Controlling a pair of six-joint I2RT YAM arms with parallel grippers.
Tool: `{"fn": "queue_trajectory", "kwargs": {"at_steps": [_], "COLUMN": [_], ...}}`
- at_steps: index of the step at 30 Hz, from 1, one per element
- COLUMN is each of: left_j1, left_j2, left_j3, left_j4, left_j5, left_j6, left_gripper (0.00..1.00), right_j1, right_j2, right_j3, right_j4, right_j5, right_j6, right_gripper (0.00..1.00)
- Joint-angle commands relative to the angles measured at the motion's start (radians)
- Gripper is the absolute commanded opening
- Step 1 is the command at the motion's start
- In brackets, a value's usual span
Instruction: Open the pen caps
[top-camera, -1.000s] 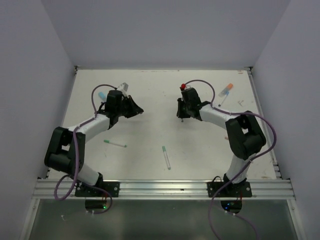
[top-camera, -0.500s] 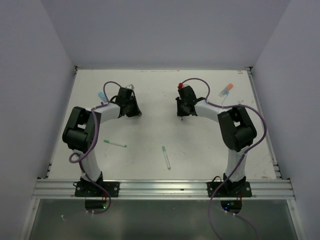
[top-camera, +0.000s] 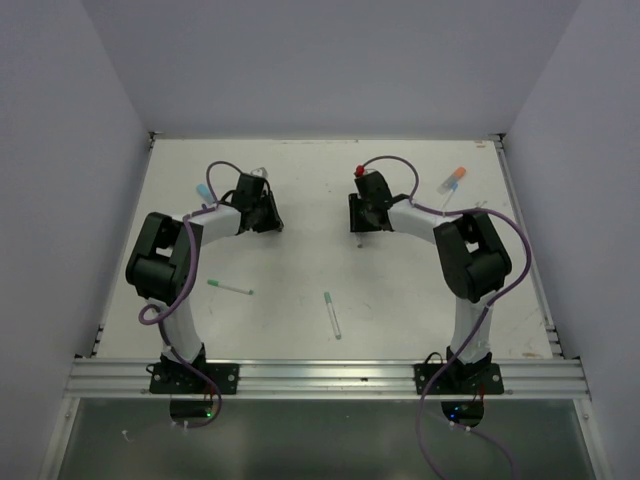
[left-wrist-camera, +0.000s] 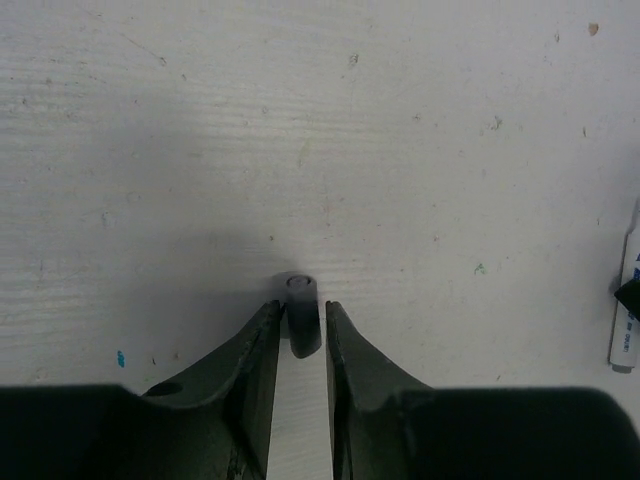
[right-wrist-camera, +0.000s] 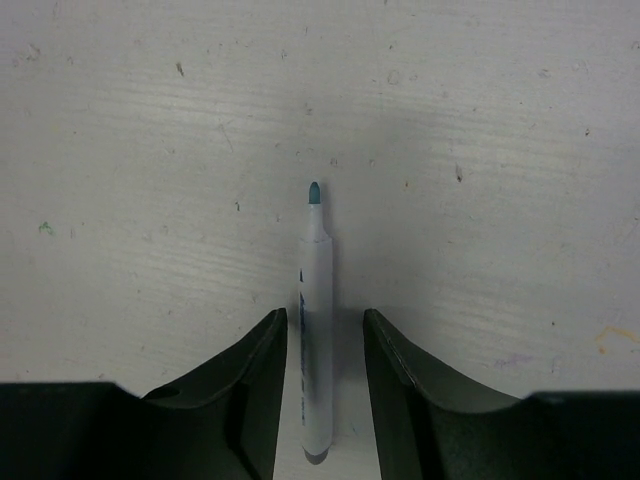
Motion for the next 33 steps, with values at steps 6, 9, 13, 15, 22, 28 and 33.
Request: {"fn": "queue_trajectory", "kwargs": {"at_steps": [6,9,13,15,22,28,33], "left_j1": [-0.004,-0.004,-0.004,-0.004,-0.004,-0.004,-0.004], "left_j2": [-0.007,-0.026,-0.104,-0.164,-0.300,-0.435,-0.516], "left_j3": [-0.018,-0.022,-0.081,-0.125,-0.193,-0.294,-0.343], "left_j4": [0.014,0.007,0.039,0.069,0.069,0.189,0.240], "left_j5": [-0.040,-0.048,-0.059,-0.060,-0.100,-0.051,0.012], "left_j6": [0.021,0.024,0.021,0.020,0.015,-0.032,-0.087], "left_gripper": [0.34,0.36,0.47,0.57,0.69,0.74,0.78], "right_j1": [-0.003,-0.003,-0.003,-0.003,0.026,0.089,0.075], "right_j2": [0.005,-0.047,-0.185,-0.239,-0.457,-0.607,-0.703], "right_j3": [0.033,0.009,-0.081,-0.114,-0.235,-0.287,-0.466], "right_j4": [-0.042,-0.051,-0.017,-0.016,-0.059,-0.038,0.251], "right_j5": [-0.037,-0.057,-0.064,-0.080,-0.149,-0.279,-0.572], "right_j6": [-0.045,-0.063,-0.082,-0.087,-0.087,-0.036,0.183], "right_gripper": [0.42,0.44,0.46,0.47,0.52,0.77,0.99]}}
